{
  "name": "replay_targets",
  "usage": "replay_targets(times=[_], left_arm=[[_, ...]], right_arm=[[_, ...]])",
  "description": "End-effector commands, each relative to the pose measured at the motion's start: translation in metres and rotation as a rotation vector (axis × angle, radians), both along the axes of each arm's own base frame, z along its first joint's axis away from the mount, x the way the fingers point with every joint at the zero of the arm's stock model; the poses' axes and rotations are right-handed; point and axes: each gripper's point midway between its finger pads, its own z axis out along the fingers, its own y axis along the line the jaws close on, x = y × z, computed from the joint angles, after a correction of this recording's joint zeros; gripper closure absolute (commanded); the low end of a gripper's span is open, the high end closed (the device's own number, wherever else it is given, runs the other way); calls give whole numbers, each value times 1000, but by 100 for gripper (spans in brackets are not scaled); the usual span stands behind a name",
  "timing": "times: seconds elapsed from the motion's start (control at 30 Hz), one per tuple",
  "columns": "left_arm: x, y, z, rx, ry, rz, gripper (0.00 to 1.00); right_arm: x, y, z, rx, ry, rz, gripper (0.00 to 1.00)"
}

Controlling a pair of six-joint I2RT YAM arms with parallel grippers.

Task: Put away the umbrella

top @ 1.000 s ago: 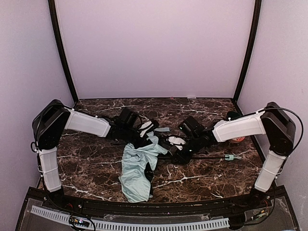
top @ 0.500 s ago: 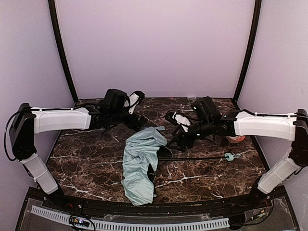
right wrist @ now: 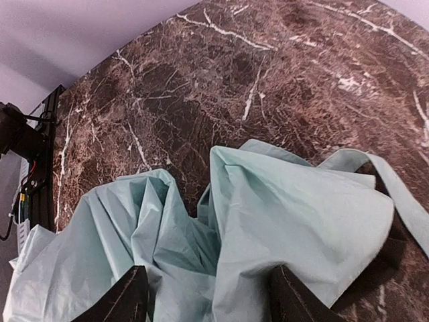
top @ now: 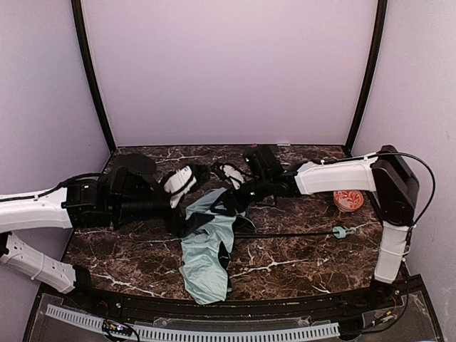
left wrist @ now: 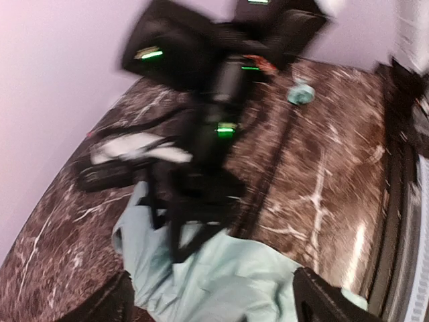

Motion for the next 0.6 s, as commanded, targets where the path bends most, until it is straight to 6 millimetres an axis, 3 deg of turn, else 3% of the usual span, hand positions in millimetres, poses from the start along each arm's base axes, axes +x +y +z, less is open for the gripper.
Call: replay_targets(times=[0.0,0.1,0.33,0.57], left_arm=[[-70,-3,-67,201,19,-263,7],[-78,-1,-96,289,9,-311,1],[-81,4,-160,456,18,-380,1],[-84,-1,-194,511,45,-424,4]], right_arm=[[7,19,-26,-47,57,19,38],[12,20,-66,-136,97,46,38],[-2,13,-125,-200,202,134,38],[-5,7,-151,-205,265,137,39]])
